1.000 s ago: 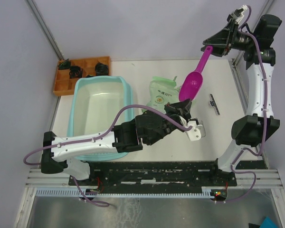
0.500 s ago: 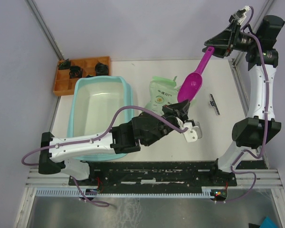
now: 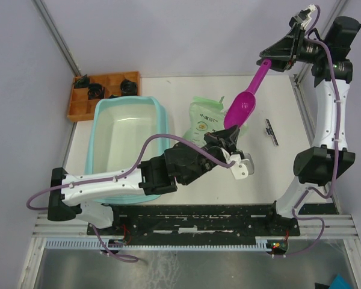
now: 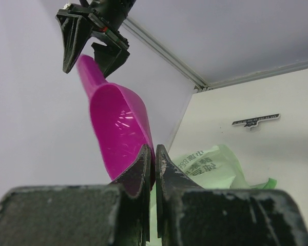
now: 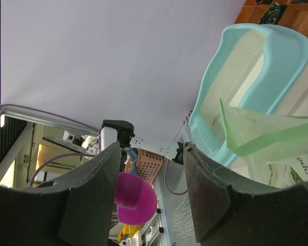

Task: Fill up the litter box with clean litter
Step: Adjust the spatula.

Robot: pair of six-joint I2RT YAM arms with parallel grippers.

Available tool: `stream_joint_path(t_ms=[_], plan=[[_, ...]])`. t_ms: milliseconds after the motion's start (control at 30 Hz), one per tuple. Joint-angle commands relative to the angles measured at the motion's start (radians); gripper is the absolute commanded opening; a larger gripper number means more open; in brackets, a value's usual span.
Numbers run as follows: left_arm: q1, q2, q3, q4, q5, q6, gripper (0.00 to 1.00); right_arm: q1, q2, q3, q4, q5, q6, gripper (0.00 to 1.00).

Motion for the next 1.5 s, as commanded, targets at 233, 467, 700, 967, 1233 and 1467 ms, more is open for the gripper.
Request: stream_joint_path(t_ms=[233, 467, 700, 967, 1233, 1467], plan=[[-0.012, -0.042, -0.008, 0.092, -0.051, -0.024, 0.03, -0.010, 0.057, 0.103, 0.027, -0.087, -0.011, 0.60], [-0.015, -0.037, -0.006, 0.111, -0.061, 0.009, 0.03, -0.009, 0.048, 0.051, 0.007, -0.090, -0.022, 0.61], [-0.017, -0.030, -0.003, 0.128, -0.063, 0.042, 0.03, -0.010, 0.027, 0.023, 0.003, -0.091, -0.024, 0.61], [-0.017, -0.010, 0.004, 0.151, -0.040, 0.068, 0.03, -0.008, -0.011, -0.032, 0.010, -0.092, -0.021, 0.61], [-0.005, 0.040, 0.028, 0.149, -0.014, 0.094, 0.03, -0.009, -0.050, -0.053, 0.022, -0.092, -0.015, 0.61], [0.008, 0.060, 0.022, 0.164, -0.020, 0.101, 0.03, -0.009, -0.095, -0.074, 0.025, -0.092, -0.013, 0.60]])
